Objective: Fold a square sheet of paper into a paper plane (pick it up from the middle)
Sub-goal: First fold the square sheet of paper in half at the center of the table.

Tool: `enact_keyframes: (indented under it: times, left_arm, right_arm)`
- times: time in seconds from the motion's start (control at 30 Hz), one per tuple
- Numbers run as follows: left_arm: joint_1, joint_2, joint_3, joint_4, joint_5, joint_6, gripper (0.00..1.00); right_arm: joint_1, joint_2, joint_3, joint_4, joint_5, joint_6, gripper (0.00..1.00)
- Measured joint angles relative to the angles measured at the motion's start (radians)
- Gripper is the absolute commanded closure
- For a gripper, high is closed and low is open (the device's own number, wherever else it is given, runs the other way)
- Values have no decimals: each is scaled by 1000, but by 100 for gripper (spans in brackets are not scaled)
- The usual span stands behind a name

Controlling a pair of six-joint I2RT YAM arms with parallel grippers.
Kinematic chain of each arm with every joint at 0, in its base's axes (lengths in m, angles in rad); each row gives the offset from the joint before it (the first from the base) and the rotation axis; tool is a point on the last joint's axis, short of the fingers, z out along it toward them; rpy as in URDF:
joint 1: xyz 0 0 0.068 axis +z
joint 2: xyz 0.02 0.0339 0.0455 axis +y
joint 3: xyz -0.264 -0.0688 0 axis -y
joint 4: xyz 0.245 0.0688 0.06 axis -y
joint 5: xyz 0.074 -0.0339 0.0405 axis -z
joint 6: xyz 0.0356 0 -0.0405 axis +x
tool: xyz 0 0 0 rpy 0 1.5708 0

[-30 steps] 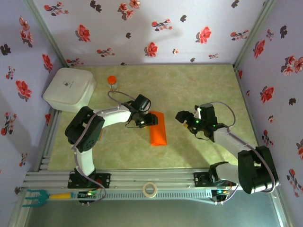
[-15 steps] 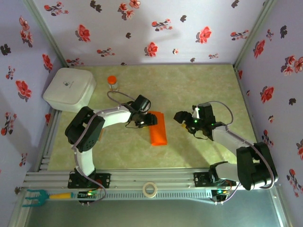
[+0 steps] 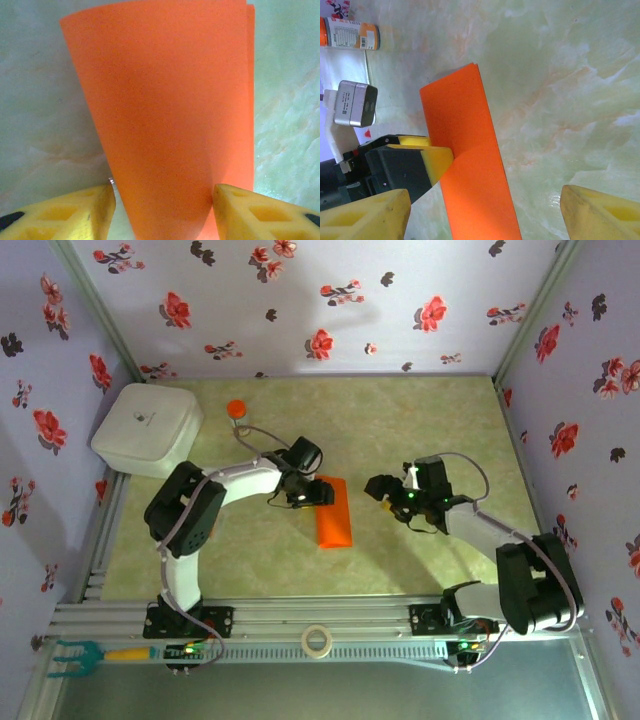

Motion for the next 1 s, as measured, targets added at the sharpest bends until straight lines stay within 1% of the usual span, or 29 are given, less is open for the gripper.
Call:
enact_keyframes:
  times: [0.37, 0.6, 0.83, 1.0]
  left_arm:
    - [-4, 34, 62, -85, -16, 50, 47]
    - [-7, 48, 87, -115, -25, 64, 44]
    - [-11, 59, 103, -131, -29, 68, 43]
    - [-12, 61, 108, -138, -36, 67, 43]
  right_arm:
    - [14, 16, 8, 0, -3, 0, 21]
    - [21, 28, 15, 0, -3, 0, 21]
    - [28, 38, 17, 0, -4, -1, 23]
    - [34, 58, 20, 0, -7, -5, 26]
